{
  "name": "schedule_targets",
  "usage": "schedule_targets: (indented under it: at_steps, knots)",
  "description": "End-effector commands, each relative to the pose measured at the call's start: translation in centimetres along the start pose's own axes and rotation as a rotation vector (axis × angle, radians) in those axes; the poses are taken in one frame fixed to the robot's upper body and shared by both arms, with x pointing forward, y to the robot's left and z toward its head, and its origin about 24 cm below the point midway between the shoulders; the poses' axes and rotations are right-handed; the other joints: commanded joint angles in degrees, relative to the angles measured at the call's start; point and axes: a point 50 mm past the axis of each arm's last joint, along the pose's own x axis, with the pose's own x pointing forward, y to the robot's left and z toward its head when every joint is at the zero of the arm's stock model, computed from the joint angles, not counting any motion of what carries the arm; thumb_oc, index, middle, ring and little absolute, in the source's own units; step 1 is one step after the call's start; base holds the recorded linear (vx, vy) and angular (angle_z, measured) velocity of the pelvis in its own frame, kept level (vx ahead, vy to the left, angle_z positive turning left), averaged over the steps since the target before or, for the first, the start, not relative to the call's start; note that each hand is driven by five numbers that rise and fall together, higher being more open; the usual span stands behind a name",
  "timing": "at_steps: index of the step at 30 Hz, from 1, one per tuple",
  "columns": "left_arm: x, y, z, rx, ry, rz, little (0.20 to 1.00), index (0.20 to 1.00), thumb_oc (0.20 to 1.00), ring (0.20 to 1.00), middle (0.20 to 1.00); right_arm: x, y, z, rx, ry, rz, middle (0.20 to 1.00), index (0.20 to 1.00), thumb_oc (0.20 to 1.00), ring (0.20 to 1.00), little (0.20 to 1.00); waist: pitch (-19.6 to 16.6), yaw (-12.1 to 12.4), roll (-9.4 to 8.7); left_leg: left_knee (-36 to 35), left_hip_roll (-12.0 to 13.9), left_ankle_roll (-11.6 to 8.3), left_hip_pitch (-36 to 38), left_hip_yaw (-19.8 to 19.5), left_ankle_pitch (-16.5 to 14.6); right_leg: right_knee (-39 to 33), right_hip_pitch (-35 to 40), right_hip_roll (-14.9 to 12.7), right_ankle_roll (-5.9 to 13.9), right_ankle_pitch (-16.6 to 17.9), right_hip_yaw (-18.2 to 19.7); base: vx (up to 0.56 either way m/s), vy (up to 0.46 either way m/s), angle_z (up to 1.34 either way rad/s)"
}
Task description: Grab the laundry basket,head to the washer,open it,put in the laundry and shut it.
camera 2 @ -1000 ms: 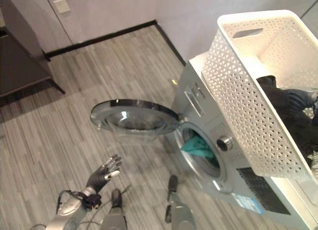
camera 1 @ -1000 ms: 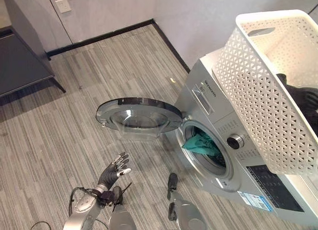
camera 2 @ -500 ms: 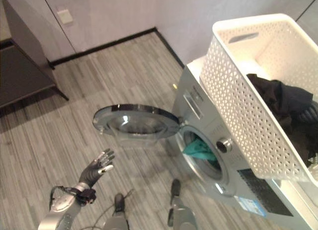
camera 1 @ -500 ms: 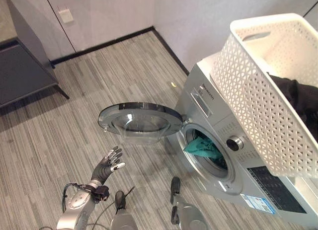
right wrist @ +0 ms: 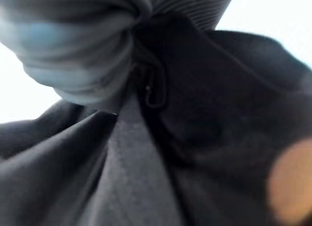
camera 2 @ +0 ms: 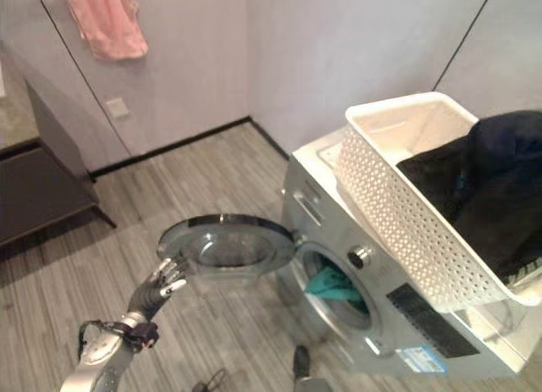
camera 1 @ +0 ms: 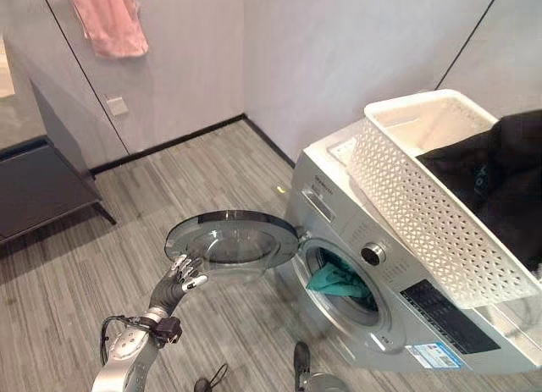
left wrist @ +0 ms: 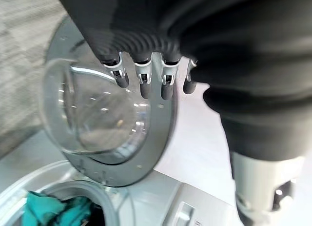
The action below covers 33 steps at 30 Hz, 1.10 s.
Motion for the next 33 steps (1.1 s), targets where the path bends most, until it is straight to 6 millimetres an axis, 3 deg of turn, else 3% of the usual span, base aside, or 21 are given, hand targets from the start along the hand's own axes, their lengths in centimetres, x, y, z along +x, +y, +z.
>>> schedule_targets:
  at_steps: [1, 5, 7, 11, 16, 21, 23, 27, 30, 31, 33]
  knots:
    - [0.0, 0.4, 2.4, 0.057, -0.097, -0.015, 1.0, 1.0, 1.0, 1.0, 1.0, 1.8, -3.2, 2.8, 0.077, -0.11, -0.157, 0.2, 0.2, 0.2, 0.2, 0.2, 0.77, 1.69, -3.6, 4.15, 0.35, 1.77, 2.22, -2.16, -6.37, 2.75, 0.46, -1.97, 2.84, -4.79, 4.54, -0.01, 0.054, -0.07]
    - [-0.3, 0.5, 1.8, 0.056, -0.073, -0.005, 1.0, 1.0, 1.0, 1.0, 1.0, 3.1, -2.3, 3.6, 0.157, -0.117, -0.145, 0.2, 0.2, 0.2, 0.2, 0.2, 0.5, 2.2, -4.24, 4.32, -0.27, 2.2, 2.98, -1.3, -6.92, 2.21, 0.77, -2.45, 3.33, -4.06, 5.25, -0.01, 0.053, -0.14]
    - [-0.2, 0.5, 1.7, 0.066, -0.069, -0.008, 1.0, 1.0, 1.0, 1.0, 1.0, 3.7, -3.0, 4.2, 0.183, -0.13, -0.194, 0.2, 0.2, 0.2, 0.2, 0.2, 0.47, 2.42, -4.31, 4.47, -0.54, 2.33, 3.02, -1.36, -7.12, 2.14, 0.81, -2.71, 3.49, -3.81, 5.14, -0.01, 0.046, -0.19]
    - [0.1, 0.3, 1.8, 0.101, -0.064, -0.01, 1.0, 1.0, 1.0, 1.0, 1.0, 4.9, -4.9, 7.5, 0.203, -0.224, -0.307, 0.2, 0.2, 0.2, 0.2, 0.2, 0.13, 2.76, -4.45, 4.88, -1.64, 2.89, 3.31, -1.69, -7.76, 2.42, 1.4, -3.48, 3.78, -3.49, 5.09, -0.01, 0.065, -0.01]
    - [1.1, -0.8, 3.7, 0.187, -0.116, -0.07, 1.0, 1.0, 1.0, 1.0, 1.0, 5.8, -8.5, 12.1, 0.125, -0.338, -0.491, 0.2, 0.2, 0.2, 0.2, 0.2, -1.26, 3.24, -5.05, 5.14, -2.96, 3.6, 3.91, -2.25, -8.68, 2.44, 2.19, -4.62, 4.4, -2.79, 4.71, -0.01, 0.072, 0.04]
    - [1.2, -1.0, 3.9, 0.178, -0.129, -0.073, 1.0, 1.0, 1.0, 1.0, 1.0, 6.2, -8.6, 13.3, 0.105, -0.359, -0.501, 0.2, 0.2, 0.2, 0.2, 0.2, -1.3, 2.83, -4.6, 5.21, -3.23, 3.79, 4.08, -2.22, -8.82, 2.4, 2.33, -4.81, 4.53, -2.72, 4.81, -0.01, 0.031, 0.0]
    - [1.8, -2.0, 5.1, 0.191, -0.179, -0.119, 1.0, 1.0, 1.0, 1.0, 1.0, 6.4, -9.4, 15.6, 0.039, -0.408, -0.552, 0.2, 0.2, 0.2, 0.2, 0.2, -2.02, 2.94, -5.33, 5.8, -4.08, 4.51, 4.45, -2.41, -9.5, 2.73, 2.58, -5.67, 4.96, -2.43, 4.92, -0.05, 0.118, -0.03]
    - [1.9, -2.5, 5.6, 0.222, -0.196, -0.153, 1.0, 1.0, 1.0, 1.0, 1.0, 6.7, -9.5, 16.3, 0.044, -0.421, -0.555, 0.2, 0.2, 0.2, 0.2, 0.2, -2.33, 2.8, -5.22, 5.69, -4.48, 4.76, 4.81, -2.4, -9.65, 2.76, 2.83, -6.04, 5.13, -2.34, 4.84, -0.01, 0.039, 0.02]
    - [2.0, -3.6, 8.3, 0.377, -0.287, -0.212, 1.0, 1.0, 1.0, 1.0, 1.0, 7.1, -9.4, 16.1, 0.055, -0.4, -0.544, 0.2, 0.2, 0.2, 0.2, 0.2, -2.75, 2.46, -4.86, 5.6, -4.66, 4.91, 5.0, -2.63, -9.68, 2.84, 3.11, -6.25, 5.12, -2.58, 5.04, 0.0, 0.012, 0.01]
    - [2.0, -3.7, 8.4, 0.379, -0.287, -0.211, 1.0, 1.0, 1.0, 1.0, 1.0, 7.1, -9.4, 16.2, 0.055, -0.4, -0.545, 0.2, 0.2, 0.2, 0.2, 0.2, -2.69, 2.42, -4.86, 5.61, -4.66, 4.91, 4.99, -2.68, -9.67, 2.88, 3.12, -6.27, 5.11, -2.62, 4.99, 0.0, 0.0, 0.0]
    - [2.7, -5.3, 12.3, 0.535, -0.433, -0.246, 1.0, 1.0, 1.0, 1.0, 1.0, 7.4, -8.7, 16.3, 0.069, -0.389, -0.521, 0.2, 0.2, 0.2, 0.2, 0.2, -3.33, 1.77, -4.61, 5.57, -4.7, 4.84, 5.23, -2.76, -9.66, 3.01, 3.25, -6.29, 5.07, -2.92, 4.91, -0.02, 0.003, 0.0]
